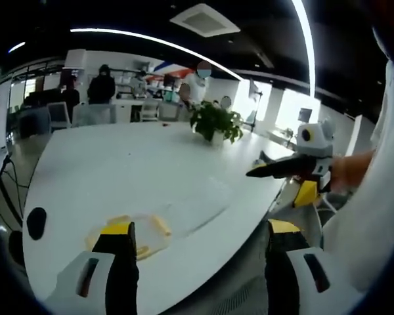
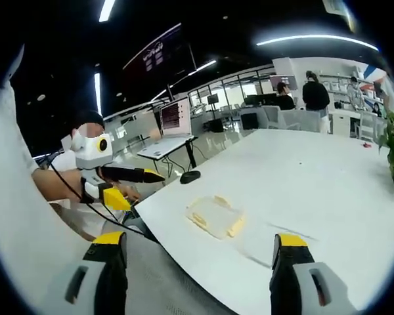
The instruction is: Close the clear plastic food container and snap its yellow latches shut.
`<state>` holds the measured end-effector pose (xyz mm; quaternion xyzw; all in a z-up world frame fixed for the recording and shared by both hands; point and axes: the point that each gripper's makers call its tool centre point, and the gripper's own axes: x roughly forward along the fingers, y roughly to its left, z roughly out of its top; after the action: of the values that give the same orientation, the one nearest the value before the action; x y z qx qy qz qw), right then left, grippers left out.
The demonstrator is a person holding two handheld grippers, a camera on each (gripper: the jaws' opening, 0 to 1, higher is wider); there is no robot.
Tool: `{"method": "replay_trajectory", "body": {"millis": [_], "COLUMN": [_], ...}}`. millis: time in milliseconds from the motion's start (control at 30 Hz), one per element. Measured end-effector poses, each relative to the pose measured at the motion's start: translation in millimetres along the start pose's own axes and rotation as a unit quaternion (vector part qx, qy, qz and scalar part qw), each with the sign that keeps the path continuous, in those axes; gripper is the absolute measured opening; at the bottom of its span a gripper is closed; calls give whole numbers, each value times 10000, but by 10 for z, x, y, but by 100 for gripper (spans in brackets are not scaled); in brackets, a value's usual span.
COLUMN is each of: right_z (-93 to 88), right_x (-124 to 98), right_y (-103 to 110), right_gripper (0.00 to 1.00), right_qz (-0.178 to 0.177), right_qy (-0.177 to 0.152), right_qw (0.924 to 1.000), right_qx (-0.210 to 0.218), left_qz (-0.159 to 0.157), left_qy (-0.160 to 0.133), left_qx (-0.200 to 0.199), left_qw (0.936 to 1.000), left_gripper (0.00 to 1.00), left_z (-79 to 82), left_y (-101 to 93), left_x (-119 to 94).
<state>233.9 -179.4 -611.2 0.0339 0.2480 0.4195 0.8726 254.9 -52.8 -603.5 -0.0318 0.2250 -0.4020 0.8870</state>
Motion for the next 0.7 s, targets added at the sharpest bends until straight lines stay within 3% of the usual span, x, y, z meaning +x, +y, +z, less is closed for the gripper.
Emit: {"method": "replay_trajectory", "body": {"millis": [200,367,433,467,533,700], "right_z": [45,35,44,68,92,122], "right_x": [99,175,211,236,269,373], "right_y": [27,46,58,68,86,109], "right_gripper": [88,87,86,86,86,84], "right_qz": [100,183,227,270,315,370], "right_qy": [110,220,231,181,141,170], "right_qw": [9995,9987,9983,9984,9985,9957], "right_qx": [-285,-429,-494,-459,-417,-827], "left_qz": [69,19,-62,-22,-82,-112], "left_qy": [-27,171,447,454,540,669], "left_qx": [210,365,471,737,714,1032], "left_qw": [9998,9992,9979,9962,9960,9923], "left_gripper": [73,79,83,82,83,81], "left_z": [83,23,-64,-58,-79,-78], "left_y": [119,220,253,302,341,480], "left_x": [-23,-40,-53,-69,-83,-118]}}
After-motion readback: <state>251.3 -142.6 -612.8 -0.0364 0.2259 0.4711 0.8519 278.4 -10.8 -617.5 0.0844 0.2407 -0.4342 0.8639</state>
